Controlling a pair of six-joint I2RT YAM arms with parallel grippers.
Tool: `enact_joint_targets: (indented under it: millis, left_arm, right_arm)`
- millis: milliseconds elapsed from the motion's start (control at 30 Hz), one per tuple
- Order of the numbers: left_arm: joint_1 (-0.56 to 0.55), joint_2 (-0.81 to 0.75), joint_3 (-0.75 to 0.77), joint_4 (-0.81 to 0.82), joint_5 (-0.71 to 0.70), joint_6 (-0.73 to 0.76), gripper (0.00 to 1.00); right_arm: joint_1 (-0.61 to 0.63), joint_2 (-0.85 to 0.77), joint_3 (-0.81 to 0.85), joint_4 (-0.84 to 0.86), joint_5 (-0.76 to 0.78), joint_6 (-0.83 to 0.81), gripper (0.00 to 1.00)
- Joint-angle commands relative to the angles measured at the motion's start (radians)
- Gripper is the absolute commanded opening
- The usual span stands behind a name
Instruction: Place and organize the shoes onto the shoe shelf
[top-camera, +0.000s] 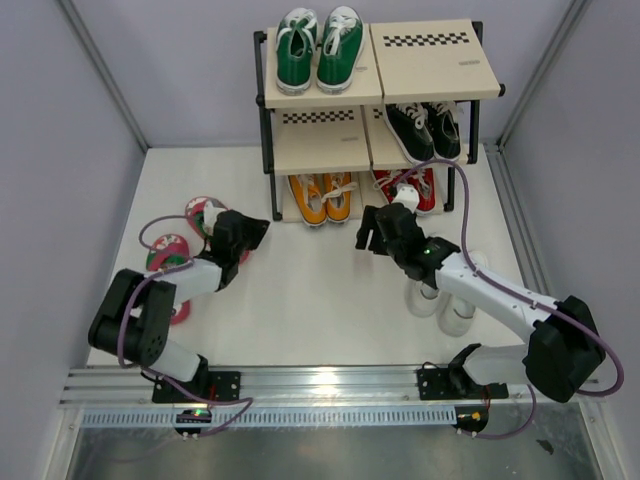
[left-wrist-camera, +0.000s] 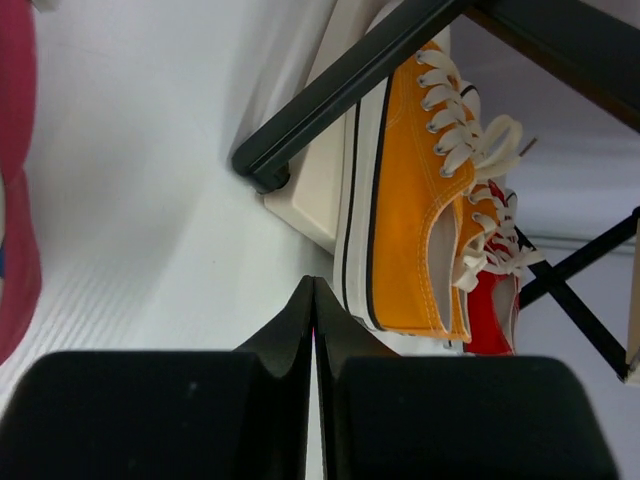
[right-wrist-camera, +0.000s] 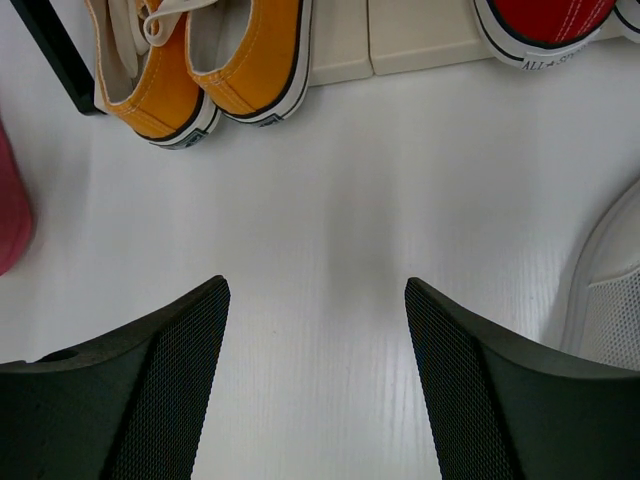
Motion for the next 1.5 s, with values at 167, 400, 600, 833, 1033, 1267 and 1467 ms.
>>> enact_joint_targets:
  millis: [167,400,600,833,1033,1267,1467]
  left_arm:
    - [-0.085,0.234,0.116,0.308,-0.149,-0.135,0.0]
    - [-0.086,0.357,0.203,0.376,-0.175,-0.169,0.0]
    - [-0.086,0.453,0.281,0.361,-0.198,-0.169,0.0]
    - [-0.085,0.522,0.353,0.312,-0.217,-0.172,0.0]
    - [-0.085,0.595,0.438,0.283,-0.196,-0.157,0.0]
    - [-0.085,0.619,0.473,0.22,-0.218,-0.151,0.0]
    - [-0.083,0.67,0.53,0.2,-0.175,-0.139,0.0]
  right_arm:
    - [-0.025,-0.045,-0.022,0.052,-0.016,0.024,0.75]
    - [-0.025,-0.065,-0.044,0.052,-0.031,0.034,0.76]
    - [-0.026,-0.082,-0.052,0.053,-0.022,0.032,0.76]
    - [-0.028,-0.091,-0.052,0.052,-0.024,0.029,0.75]
    - [-0.032,-0.09,-0.054,0.047,-0.02,0.027,0.75]
    - [-0.038,-0.096,-0.057,0.043,-0.021,0.027,0.76]
    - [-0.04,-0.085,-0.054,0.043,-0.027,0.024,0.75]
